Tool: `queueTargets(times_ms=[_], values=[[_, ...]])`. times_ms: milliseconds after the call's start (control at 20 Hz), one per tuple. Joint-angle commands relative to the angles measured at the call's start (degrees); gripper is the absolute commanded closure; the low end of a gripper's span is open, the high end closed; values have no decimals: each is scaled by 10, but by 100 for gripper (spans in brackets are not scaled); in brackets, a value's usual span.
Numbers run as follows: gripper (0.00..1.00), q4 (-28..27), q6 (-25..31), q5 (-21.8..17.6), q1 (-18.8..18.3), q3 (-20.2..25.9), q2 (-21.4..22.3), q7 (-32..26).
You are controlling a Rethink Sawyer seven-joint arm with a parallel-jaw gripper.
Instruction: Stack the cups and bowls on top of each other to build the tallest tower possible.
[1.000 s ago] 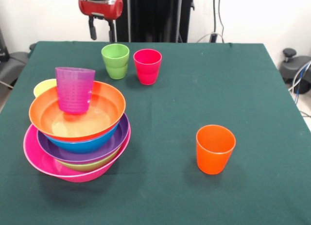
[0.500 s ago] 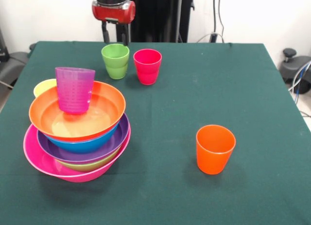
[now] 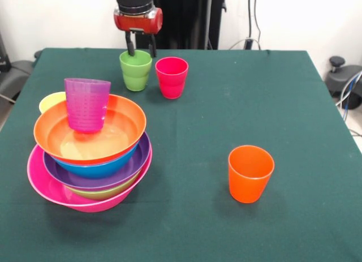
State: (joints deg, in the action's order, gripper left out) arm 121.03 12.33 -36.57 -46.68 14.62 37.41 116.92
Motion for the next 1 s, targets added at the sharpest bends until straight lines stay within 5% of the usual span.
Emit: queueTargets(times_ms=[50,550,1000], values=[[0,-68,-28,-47,-8,13,-45,-10],[0,-75,-39,-55,-7,7,-59,-7],[0,-61,-14,-39,1,12,-27,-6]])
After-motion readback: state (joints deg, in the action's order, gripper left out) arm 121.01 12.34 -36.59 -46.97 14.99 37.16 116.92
